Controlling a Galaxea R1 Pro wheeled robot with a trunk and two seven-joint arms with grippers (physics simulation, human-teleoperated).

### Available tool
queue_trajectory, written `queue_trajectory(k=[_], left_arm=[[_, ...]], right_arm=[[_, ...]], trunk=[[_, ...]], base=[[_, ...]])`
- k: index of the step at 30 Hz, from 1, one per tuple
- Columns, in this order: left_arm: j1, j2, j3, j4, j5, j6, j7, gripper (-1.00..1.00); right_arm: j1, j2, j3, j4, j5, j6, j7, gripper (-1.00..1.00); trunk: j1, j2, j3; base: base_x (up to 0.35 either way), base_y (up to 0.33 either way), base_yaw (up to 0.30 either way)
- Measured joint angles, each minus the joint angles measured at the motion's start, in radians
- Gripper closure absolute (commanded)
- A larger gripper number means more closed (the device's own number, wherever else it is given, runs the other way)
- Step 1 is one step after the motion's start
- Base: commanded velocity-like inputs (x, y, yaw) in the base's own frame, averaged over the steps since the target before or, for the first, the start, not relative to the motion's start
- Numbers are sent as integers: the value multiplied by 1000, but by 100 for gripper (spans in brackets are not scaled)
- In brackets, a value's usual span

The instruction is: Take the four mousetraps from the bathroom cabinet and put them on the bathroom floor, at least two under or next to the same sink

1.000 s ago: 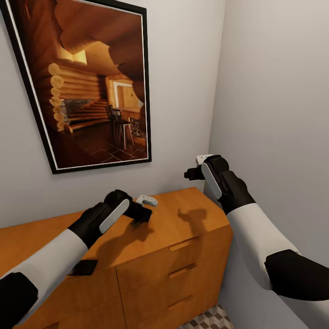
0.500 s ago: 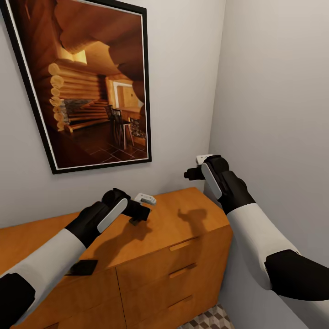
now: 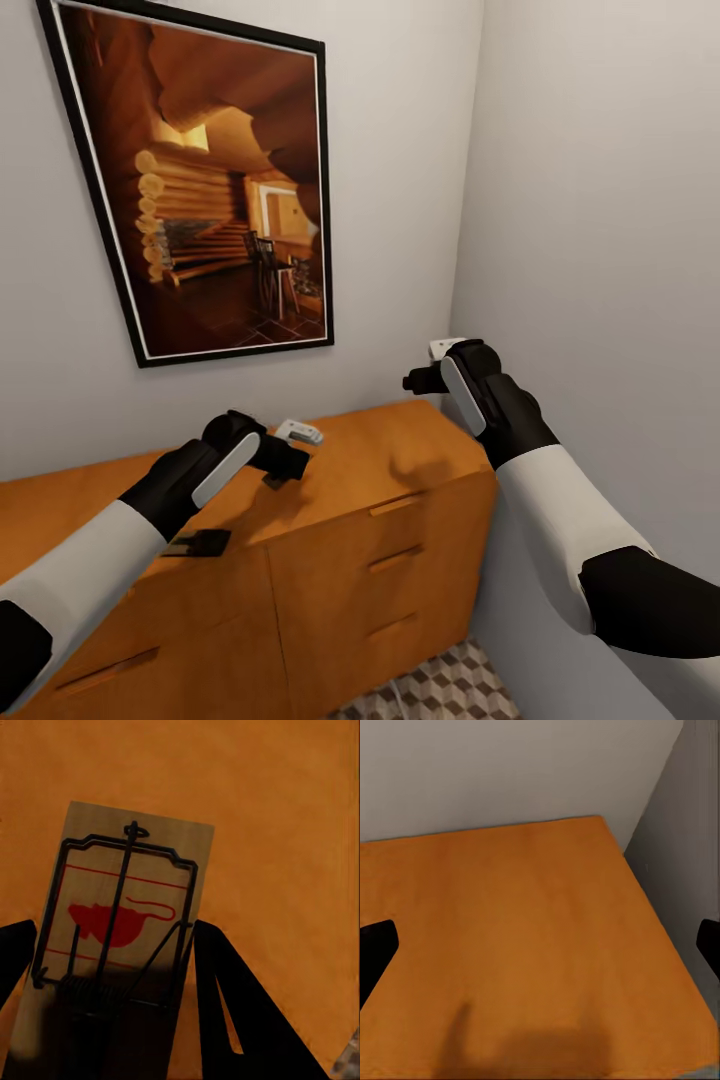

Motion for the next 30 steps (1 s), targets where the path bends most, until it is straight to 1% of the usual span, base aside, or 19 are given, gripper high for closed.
queue_trajectory(k=[5, 9, 19, 22, 26, 27, 30], left_arm=[[0, 30, 1, -42, 4, 0, 0, 100], [0, 48, 2, -58, 7, 0, 0, 100], [0, 88, 5, -67, 8, 0, 0, 100], [0, 96, 5, -69, 6, 0, 0, 100], [0, 109, 8, -72, 1, 0, 0, 100], [0, 112, 12, -72, 0, 0, 0, 100], [0, 121, 40, -72, -6, 0, 0, 100]], right_arm=[[0, 1, 0, 1, -3, 0, 5, -100], [0, 1, 0, 1, -4, 0, 6, -100], [0, 2, 0, 8, -2, 0, 5, -100], [0, 2, 0, 9, -1, 0, 2, -100], [0, 3, 1, 9, -5, 0, 0, -100], [0, 3, 1, 9, -6, 0, 0, -100], [0, 3, 1, 11, -10, 0, 4, -100]], trunk=[[0, 0, 0], [0, 0, 0], [0, 0, 0], [0, 0, 0], [0, 0, 0], [-1, 0, 0], [-1, 0, 0]], base=[[-341, 0, 0], [-344, 0, 0], [-337, 0, 0], [-196, 0, 0], [-73, 0, 0], [-32, 0, 9], [-21, 0, 66]])
